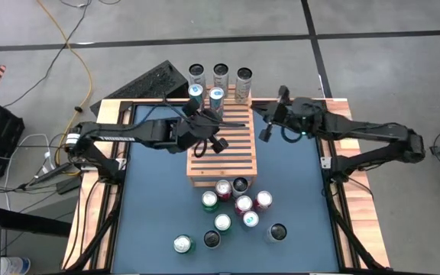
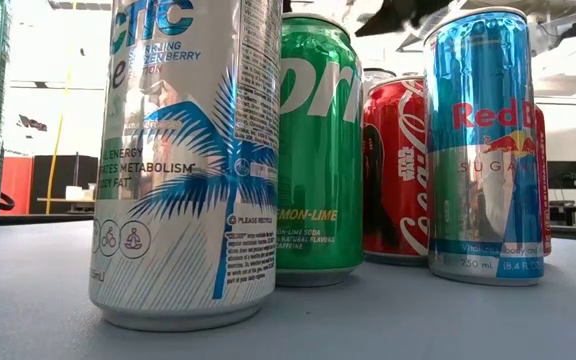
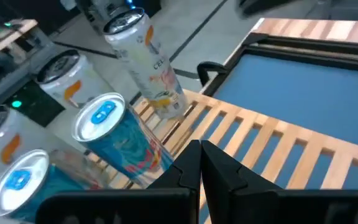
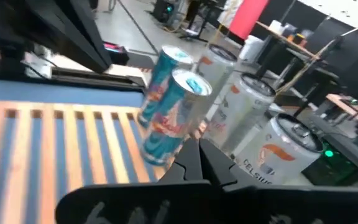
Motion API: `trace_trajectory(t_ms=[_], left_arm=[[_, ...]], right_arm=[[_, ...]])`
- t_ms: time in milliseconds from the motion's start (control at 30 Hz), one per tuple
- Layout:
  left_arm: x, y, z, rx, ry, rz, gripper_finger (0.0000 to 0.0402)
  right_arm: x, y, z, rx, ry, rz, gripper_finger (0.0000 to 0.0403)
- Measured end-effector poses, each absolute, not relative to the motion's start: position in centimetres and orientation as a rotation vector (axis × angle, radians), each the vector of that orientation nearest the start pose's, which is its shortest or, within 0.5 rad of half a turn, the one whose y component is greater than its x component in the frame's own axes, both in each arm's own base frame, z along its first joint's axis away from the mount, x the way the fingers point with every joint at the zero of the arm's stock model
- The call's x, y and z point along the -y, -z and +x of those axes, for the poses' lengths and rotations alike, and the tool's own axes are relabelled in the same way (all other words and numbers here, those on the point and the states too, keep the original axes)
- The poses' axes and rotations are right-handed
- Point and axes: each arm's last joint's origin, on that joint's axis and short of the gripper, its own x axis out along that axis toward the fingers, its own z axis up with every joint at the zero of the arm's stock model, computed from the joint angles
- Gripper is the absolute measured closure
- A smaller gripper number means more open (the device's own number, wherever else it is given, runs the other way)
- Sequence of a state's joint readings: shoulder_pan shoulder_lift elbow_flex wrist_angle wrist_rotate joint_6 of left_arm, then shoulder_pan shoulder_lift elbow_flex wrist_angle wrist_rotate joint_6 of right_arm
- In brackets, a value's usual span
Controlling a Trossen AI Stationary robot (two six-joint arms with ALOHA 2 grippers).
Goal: Place canned beverage on shelf
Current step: Put the left blue soda can on the shelf aligned with the other blue soda cans
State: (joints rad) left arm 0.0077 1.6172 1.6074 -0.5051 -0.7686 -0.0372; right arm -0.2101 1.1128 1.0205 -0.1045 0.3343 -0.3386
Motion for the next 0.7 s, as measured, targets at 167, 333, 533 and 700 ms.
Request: trace_trajectory(t_ms=[167,333,533,700], left_arm=[[-3.1,-36.6,33.8,-0.419,-0.741,0.095,0.0401],[-3.5,-35.3,32.9,-0.294,-0.778,0.016,0.0401],[-3.2,-34.3,33.5,-0.250,-0.811,-0.046,0.0401],[-2.8,-32.6,34.6,-0.292,-0.878,-0.011,0.0401]], right_arm=[[7.0,-34.0,25.5,-0.300,0.455,-0.329,0.0403],[7.4,-32.7,27.2,-0.317,0.368,-0.354,0.0403],[8.7,-30.2,29.0,-0.397,0.293,-0.378,0.0403],[9.8,-29.2,29.8,-0.400,0.302,-0.402,0.0403]])
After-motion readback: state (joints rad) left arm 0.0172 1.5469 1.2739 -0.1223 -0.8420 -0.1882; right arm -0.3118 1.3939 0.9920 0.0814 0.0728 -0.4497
